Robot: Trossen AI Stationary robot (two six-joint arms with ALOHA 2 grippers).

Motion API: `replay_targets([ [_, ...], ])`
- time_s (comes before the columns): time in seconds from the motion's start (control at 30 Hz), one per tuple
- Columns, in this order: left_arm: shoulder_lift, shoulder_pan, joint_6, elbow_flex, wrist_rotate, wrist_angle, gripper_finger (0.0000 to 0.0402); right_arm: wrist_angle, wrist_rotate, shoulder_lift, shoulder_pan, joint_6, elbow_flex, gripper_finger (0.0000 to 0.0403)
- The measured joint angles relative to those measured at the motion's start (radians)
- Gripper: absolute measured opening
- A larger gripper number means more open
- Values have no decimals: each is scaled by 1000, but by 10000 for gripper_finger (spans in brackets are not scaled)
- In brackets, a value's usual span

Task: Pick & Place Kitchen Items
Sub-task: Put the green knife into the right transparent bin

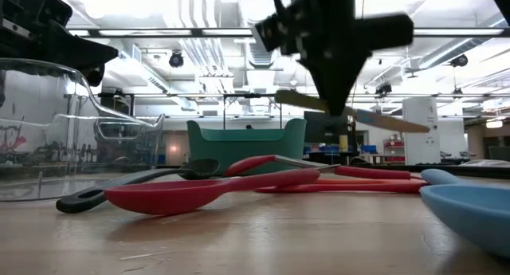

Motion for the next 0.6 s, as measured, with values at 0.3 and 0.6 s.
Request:
replay_targets([
  [0.3, 0, 0, 0, 0, 0, 0, 32, -1, -18, -14, -1, 251, 79, 44],
  [0.6, 0, 0, 0, 0, 0, 0, 32, -1, -97, -57, 12, 446, 88, 35],
])
